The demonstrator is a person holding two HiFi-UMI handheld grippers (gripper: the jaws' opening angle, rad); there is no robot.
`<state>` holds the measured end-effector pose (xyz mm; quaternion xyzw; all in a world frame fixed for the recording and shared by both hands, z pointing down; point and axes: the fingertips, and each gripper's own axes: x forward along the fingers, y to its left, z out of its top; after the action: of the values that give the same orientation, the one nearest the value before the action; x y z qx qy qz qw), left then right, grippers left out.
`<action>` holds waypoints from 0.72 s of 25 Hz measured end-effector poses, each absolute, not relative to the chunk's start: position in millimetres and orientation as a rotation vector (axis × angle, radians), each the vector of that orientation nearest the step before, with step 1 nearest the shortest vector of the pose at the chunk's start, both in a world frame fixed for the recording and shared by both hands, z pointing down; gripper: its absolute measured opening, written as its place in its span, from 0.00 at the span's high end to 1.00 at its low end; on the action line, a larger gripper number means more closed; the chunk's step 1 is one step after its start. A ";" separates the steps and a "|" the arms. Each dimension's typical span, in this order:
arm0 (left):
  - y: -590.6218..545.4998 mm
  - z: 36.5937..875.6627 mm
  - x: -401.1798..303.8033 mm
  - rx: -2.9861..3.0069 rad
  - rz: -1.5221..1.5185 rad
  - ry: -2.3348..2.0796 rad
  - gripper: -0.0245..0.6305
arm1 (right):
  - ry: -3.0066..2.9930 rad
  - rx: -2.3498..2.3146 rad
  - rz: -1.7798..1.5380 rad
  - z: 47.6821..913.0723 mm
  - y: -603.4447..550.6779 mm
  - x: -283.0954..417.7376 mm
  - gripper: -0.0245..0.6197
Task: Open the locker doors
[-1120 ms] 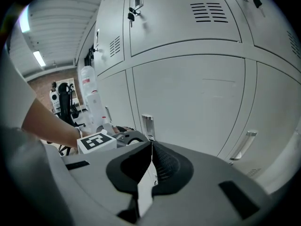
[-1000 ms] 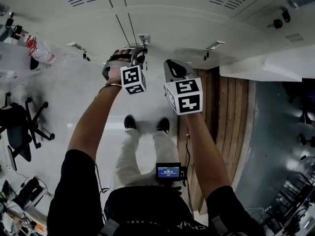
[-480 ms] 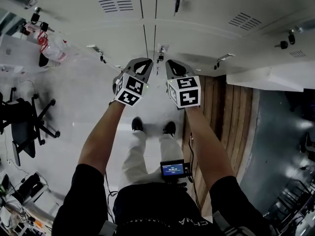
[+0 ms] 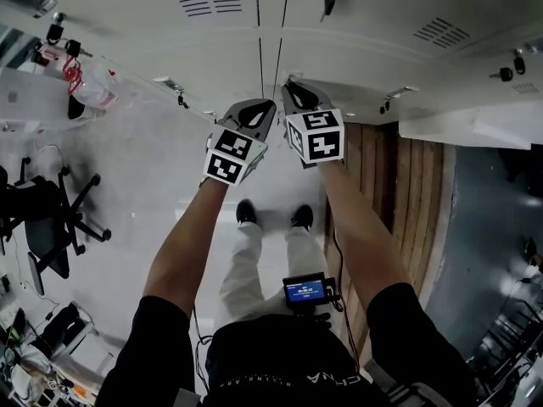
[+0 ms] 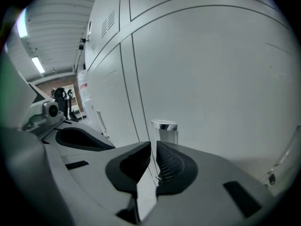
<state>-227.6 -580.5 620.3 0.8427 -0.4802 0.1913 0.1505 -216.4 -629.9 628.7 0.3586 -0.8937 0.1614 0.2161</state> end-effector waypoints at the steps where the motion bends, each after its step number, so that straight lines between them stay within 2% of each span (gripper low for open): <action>1: -579.7 619.1 -229.3 2.420 0.544 -1.381 0.93 | -2.468 1.013 0.446 631.3 -633.1 -217.8 0.91; 3: -578.0 614.5 -233.2 2.427 0.531 -1.381 0.93 | -2.454 1.045 0.439 635.0 -638.4 -220.6 0.91; 4: -577.3 611.7 -235.2 2.433 0.526 -1.380 0.93 | -2.450 1.052 0.438 636.3 -640.1 -222.1 0.87; 5: -576.3 609.0 -236.9 2.441 0.522 -1.378 0.93 | -2.449 1.056 0.442 637.5 -641.0 -223.5 0.80; 6: -574.9 606.7 -238.7 2.448 0.517 -1.376 0.93 | -2.449 1.058 0.449 638.7 -641.3 -225.1 0.78; 18: -559.8 603.7 -258.9 2.464 0.508 -1.343 0.93 | -2.363 1.090 0.344 646.4 -649.2 -233.0 0.80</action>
<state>-258.9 -559.8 603.7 0.8549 -0.4661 0.1762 0.1444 -233.0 -649.2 646.4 0.4015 -0.8703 0.1268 0.2553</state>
